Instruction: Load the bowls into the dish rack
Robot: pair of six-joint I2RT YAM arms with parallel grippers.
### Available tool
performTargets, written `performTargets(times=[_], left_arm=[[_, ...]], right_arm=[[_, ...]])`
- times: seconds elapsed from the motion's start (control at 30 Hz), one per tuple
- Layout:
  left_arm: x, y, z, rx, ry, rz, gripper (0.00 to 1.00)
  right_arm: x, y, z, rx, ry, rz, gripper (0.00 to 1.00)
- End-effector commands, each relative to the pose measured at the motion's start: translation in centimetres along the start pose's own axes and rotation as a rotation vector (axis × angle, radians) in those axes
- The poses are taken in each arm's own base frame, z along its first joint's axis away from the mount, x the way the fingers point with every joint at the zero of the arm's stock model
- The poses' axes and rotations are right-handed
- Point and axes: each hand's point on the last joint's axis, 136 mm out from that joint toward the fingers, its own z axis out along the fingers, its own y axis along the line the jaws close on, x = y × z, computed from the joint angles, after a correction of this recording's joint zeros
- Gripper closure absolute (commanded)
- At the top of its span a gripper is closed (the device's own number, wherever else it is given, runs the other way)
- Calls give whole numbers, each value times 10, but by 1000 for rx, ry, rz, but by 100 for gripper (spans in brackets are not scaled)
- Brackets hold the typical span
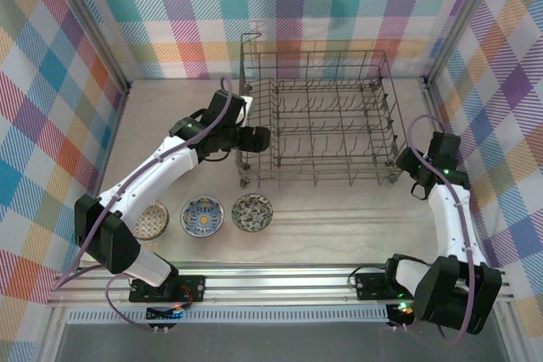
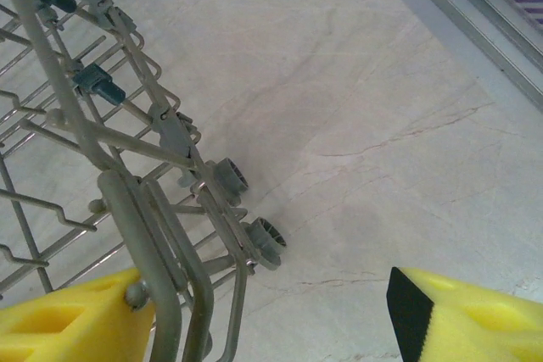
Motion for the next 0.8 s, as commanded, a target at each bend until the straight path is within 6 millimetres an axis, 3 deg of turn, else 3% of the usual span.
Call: performTargets(times=[0.0, 0.33, 0.5, 0.63, 0.77], left_arm=[[28, -32, 12, 100, 115, 26, 18], [43, -83, 16, 166, 154, 78, 17], [44, -105, 8, 191, 140, 95, 17], [47, -108, -1, 161, 125, 98, 15], [37, -86, -14, 46, 78, 92, 11]], right_arm=[[-10, -18, 0, 56, -4, 38, 27], [-38, -13, -17, -16, -41, 77, 21], [-38, -8, -22, -40, -32, 76, 14], [-41, -11, -32, -24, -53, 64, 5], [-39, -10, -39, -31, -59, 63, 1]])
